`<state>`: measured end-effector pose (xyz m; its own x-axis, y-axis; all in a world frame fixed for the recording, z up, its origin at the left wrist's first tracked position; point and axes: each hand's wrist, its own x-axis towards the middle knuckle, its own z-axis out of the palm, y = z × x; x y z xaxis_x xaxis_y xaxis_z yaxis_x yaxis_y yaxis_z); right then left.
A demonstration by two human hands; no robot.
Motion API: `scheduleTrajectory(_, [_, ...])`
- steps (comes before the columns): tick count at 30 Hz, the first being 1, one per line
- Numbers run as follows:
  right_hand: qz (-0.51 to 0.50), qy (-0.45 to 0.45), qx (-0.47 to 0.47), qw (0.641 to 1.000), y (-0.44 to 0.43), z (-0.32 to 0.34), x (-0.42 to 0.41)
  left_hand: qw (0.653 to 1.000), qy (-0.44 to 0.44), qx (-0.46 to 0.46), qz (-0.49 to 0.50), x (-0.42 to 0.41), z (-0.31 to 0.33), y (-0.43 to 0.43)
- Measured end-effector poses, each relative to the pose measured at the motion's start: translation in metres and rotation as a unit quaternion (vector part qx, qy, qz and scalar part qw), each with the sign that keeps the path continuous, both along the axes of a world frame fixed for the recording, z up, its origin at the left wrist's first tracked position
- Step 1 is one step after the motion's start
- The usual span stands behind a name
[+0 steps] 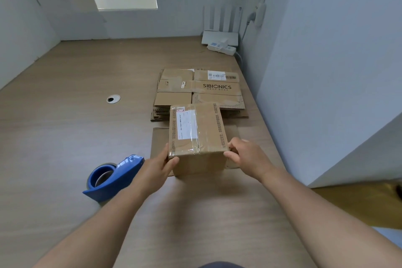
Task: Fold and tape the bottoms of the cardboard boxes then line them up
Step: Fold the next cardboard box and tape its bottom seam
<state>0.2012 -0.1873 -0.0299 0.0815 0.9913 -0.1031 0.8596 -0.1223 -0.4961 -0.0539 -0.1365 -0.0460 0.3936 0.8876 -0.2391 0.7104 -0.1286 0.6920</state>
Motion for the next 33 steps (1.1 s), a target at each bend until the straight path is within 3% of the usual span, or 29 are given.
scheduleTrajectory(4, [-0.065, 0.05, 0.045, 0.996, -0.01, -0.014, -0.003, 0.985, -0.161, -0.053, 0.039, -0.001, -0.008, -0.004])
scheduleTrajectory(8, [-0.124, -0.01, 0.074, 0.99, -0.012, -0.025, -0.021, 0.967, -0.171, 0.013, 0.19, 0.01, -0.012, -0.015])
scheduleTrajectory(11, [-0.099, -0.013, 0.053, 0.994, -0.012, -0.019, -0.022, 0.952, -0.165, 0.033, 0.255, 0.017, -0.012, -0.023])
scheduleTrajectory(16, [0.02, 0.041, -0.032, 0.998, 0.0, 0.008, 0.013, 0.985, -0.106, -0.006, 0.135, 0.001, -0.009, -0.012])
scheduleTrajectory(22, [0.005, 0.078, -0.027, 0.997, 0.016, 0.011, 0.021, 0.997, -0.054, 0.021, 0.054, -0.005, 0.003, 0.001])
scheduleTrajectory(26, [0.016, 0.099, -0.033, 0.994, 0.022, 0.015, 0.027, 0.997, -0.053, 0.041, 0.047, -0.006, 0.005, 0.009])
scheduleTrajectory(30, [0.07, 0.014, -0.029, 0.997, 0.029, 0.013, 0.022, 0.994, -0.047, 0.045, 0.093, -0.007, -0.001, 0.014])
scheduleTrajectory(33, [0.09, -0.001, -0.015, 0.996, 0.033, 0.007, 0.022, 0.991, -0.067, 0.018, 0.115, -0.008, -0.004, 0.018])
